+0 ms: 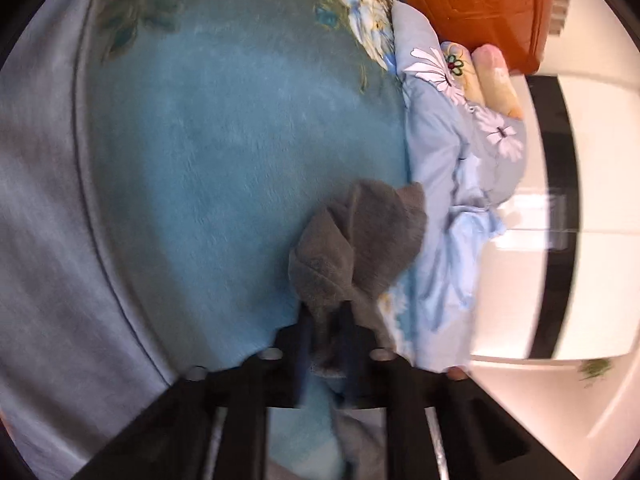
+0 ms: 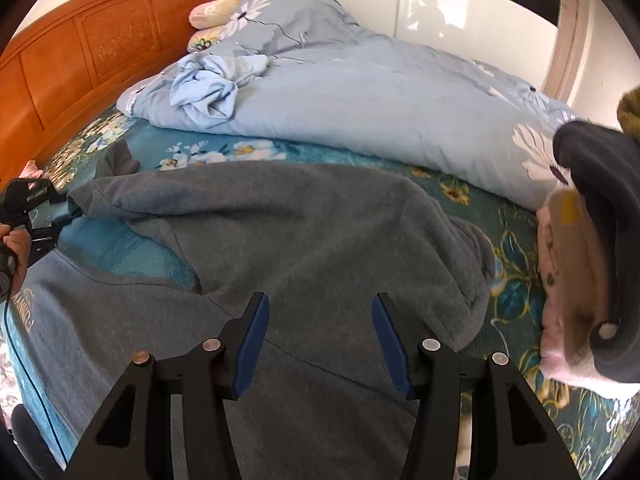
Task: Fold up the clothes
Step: 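Fold the held sleeve across the sweatshirt body with the left tool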
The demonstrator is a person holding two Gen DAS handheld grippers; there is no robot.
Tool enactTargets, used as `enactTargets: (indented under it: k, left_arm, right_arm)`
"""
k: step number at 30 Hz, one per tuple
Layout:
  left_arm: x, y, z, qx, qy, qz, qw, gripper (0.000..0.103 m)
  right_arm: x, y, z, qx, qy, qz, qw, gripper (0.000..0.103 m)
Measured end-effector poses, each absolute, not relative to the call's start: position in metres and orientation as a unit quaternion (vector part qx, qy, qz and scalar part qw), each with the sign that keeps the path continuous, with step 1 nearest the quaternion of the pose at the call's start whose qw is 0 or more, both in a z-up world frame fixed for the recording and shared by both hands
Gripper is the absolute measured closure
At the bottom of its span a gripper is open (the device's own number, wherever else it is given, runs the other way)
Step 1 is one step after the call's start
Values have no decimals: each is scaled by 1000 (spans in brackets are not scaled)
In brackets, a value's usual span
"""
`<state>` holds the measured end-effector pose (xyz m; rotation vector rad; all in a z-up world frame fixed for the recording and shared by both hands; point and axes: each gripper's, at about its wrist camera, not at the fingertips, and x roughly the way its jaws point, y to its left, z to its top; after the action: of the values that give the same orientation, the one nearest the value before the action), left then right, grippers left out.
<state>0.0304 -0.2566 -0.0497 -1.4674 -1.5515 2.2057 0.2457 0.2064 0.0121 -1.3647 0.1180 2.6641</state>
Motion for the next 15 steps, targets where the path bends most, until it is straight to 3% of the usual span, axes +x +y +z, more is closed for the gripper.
enactTargets:
  k: [4, 8, 11, 15]
  left_arm:
    - [33, -223, 0, -445, -381, 806, 89, 97]
    - [58, -159, 44, -401, -258, 847, 235, 97]
    - [83, -120, 36, -426, -205, 828, 302, 97]
    - [100, -90, -5, -494, -164, 798, 304, 97]
  right_arm:
    - [248, 215, 7, -464, 70, 879, 79, 48]
    - [247, 222, 5, -470, 97, 873, 85, 48]
    - [246, 221, 0, -479, 106, 867, 83, 48]
    - [246, 213, -6, -492, 110, 860, 71, 48]
